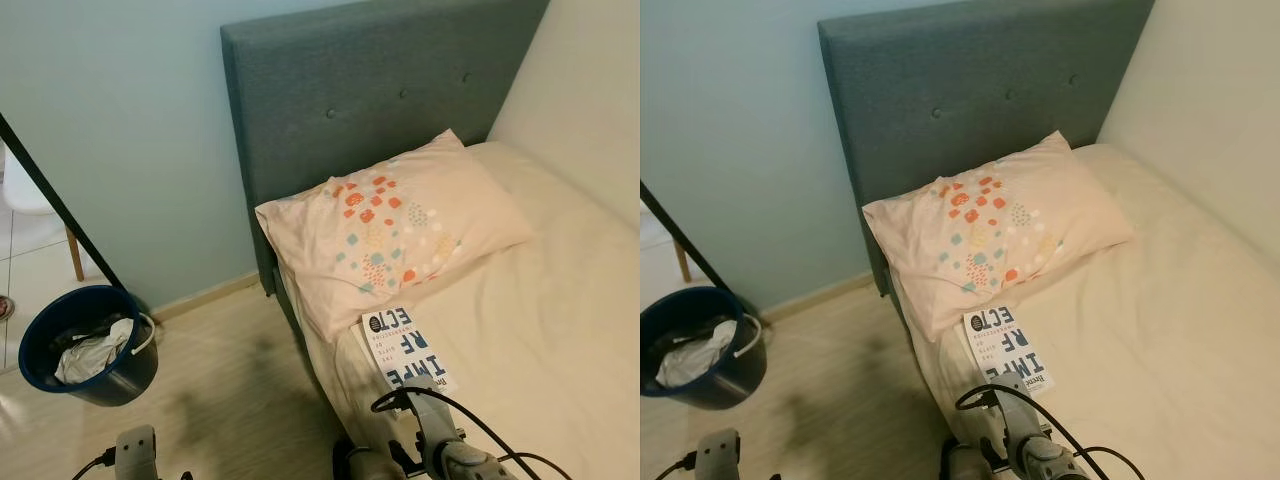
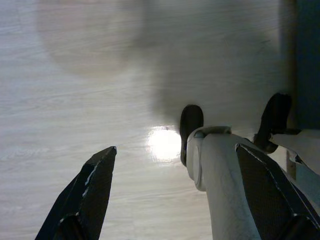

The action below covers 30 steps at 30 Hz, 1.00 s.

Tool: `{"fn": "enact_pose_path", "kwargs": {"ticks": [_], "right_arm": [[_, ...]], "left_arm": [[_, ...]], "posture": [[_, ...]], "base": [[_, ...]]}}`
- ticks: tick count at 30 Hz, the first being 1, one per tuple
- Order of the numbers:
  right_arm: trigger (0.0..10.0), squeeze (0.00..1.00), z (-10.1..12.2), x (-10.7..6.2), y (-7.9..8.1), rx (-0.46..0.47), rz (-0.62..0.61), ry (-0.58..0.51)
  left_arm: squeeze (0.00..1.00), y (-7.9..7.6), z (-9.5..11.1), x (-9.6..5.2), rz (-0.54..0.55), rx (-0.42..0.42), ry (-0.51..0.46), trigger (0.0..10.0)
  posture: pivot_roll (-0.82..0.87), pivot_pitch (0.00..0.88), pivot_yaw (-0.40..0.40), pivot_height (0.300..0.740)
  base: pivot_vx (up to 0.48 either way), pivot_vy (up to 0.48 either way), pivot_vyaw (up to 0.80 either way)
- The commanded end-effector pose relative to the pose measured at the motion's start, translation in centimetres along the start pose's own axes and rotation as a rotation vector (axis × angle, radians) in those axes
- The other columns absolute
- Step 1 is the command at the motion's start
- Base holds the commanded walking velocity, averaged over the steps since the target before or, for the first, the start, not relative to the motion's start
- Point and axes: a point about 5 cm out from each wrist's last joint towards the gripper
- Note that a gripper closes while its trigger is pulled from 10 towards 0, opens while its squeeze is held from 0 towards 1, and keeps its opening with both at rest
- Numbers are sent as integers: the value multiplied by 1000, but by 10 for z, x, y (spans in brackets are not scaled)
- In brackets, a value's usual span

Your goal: Clean up the room

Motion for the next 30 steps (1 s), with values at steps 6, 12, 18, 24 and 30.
{"fn": "enact_pose_path", "kwargs": {"ticks": [6,12,18,24,30], "right_arm": [[10000,0,-6,-1,-1,7,-4,23],[10000,0,-6,0,0,7,-3,24],[10000,0,-7,-1,0,7,-1,27],[10000,0,-9,-1,1,8,1,31],[10000,0,-9,-1,1,13,-1,32]], "left_arm": [[0,-1,-10,-1,-3,-2,37,10000],[0,-1,-10,-1,-4,0,36,10000],[0,0,-10,-2,-5,5,38,10000],[0,-1,-11,-2,-9,9,38,10000],[0,-1,-11,-2,-11,15,38,10000]], "posture": [[-47,4,39,740],[-47,6,40,740],[-47,9,39,740],[-47,11,41,740],[-48,14,44,740]], "base": [[-399,0,0],[-400,0,0],[-400,0,0],[-398,0,0],[-399,0,0]]}}
Point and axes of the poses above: a point about 5 cm out from each wrist's last joint towards the gripper, its own x axis pointing out of the wrist towards the gripper, its own z axis along the axis of the wrist's last joint, y = z × x, and after that the axes turned 7 degrees about x, right-handed
